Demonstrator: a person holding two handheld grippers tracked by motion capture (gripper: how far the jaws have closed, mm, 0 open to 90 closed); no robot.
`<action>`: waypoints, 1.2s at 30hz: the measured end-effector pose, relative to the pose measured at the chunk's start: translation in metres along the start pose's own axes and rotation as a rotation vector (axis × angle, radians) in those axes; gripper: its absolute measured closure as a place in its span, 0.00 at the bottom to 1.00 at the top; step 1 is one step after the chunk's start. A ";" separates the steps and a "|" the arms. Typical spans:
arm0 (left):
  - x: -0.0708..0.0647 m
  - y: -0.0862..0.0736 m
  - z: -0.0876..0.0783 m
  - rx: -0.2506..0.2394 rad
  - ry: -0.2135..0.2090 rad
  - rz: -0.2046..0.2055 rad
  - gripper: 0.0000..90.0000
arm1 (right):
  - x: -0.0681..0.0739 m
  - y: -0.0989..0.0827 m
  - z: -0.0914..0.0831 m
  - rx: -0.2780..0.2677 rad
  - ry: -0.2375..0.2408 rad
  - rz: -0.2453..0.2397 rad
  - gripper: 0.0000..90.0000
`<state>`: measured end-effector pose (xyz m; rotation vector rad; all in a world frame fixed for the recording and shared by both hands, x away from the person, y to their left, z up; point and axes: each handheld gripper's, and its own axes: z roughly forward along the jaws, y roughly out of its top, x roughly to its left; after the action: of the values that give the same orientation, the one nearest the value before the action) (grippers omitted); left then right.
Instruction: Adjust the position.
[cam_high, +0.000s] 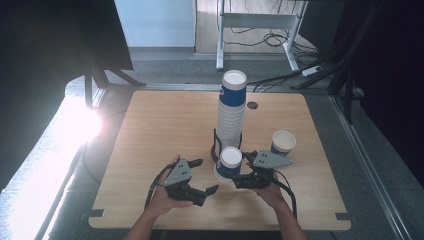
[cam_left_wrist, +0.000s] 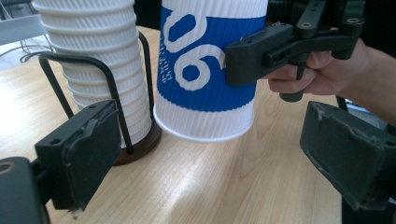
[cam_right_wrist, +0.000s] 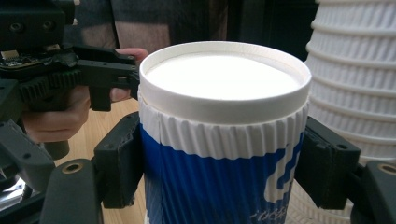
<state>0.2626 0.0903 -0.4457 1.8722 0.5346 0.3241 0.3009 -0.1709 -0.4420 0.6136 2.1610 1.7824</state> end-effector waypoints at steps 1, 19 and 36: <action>0.000 -0.001 0.002 0.005 0.001 0.002 0.06 | 0.000 0.000 0.001 0.005 0.001 -0.002 0.28; -0.002 0.004 0.031 0.025 0.001 0.035 0.07 | 0.013 0.003 0.009 -0.011 0.061 0.011 0.28; -0.006 -0.001 0.038 0.026 0.029 0.050 0.19 | 0.014 0.001 0.012 -0.001 0.065 0.017 0.28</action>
<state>0.2751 0.0563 -0.4595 1.9103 0.5147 0.3796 0.2945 -0.1531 -0.4428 0.5830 2.2031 1.8373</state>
